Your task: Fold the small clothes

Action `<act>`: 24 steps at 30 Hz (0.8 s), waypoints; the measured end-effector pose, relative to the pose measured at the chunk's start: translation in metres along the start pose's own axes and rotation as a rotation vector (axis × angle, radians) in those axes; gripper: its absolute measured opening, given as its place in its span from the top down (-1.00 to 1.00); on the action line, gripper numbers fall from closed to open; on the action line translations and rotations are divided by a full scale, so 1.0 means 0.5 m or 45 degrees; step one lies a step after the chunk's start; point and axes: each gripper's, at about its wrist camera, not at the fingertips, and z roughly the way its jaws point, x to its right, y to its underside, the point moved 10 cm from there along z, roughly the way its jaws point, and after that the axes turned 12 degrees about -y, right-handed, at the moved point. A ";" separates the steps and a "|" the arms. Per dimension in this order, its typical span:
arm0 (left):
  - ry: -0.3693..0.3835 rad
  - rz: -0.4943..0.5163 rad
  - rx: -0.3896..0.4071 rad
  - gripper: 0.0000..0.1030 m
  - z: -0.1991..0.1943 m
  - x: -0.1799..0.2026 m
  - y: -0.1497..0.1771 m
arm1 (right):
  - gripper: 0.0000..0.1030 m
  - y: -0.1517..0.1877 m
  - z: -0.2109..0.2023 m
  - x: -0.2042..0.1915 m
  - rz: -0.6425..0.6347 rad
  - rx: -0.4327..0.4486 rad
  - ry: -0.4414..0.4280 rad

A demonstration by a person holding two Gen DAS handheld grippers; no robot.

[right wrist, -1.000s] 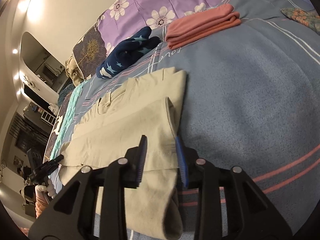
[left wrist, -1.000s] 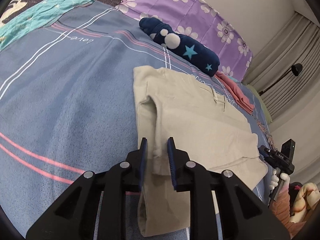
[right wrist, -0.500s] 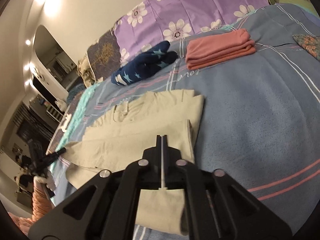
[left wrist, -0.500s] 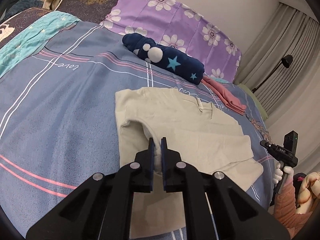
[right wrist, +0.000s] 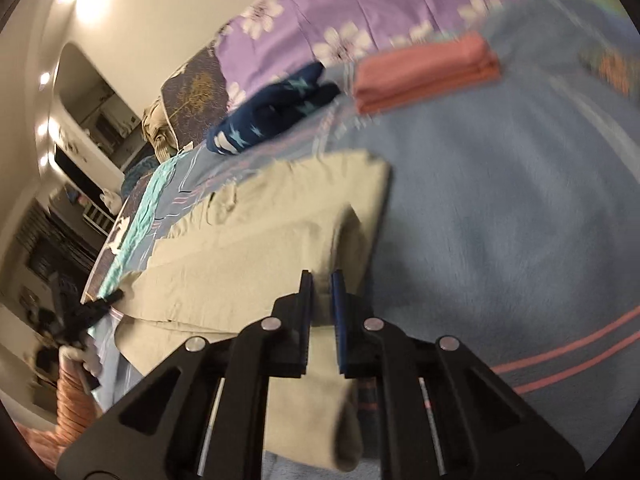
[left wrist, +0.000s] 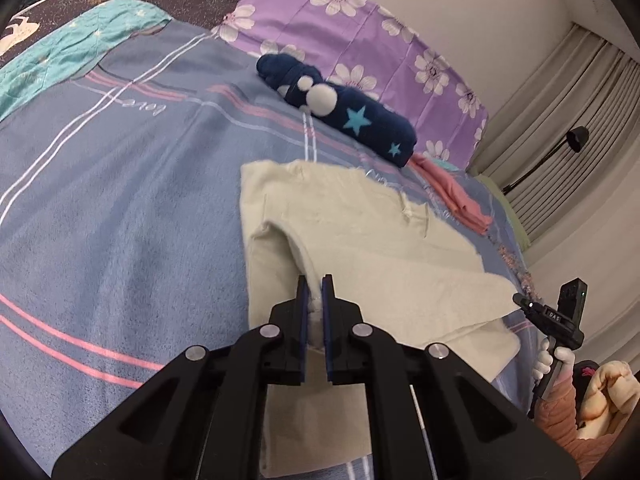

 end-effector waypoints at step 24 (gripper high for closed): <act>-0.165 -0.179 0.037 0.89 0.193 -0.068 -0.277 | 0.77 -0.245 0.189 0.131 0.283 0.047 0.028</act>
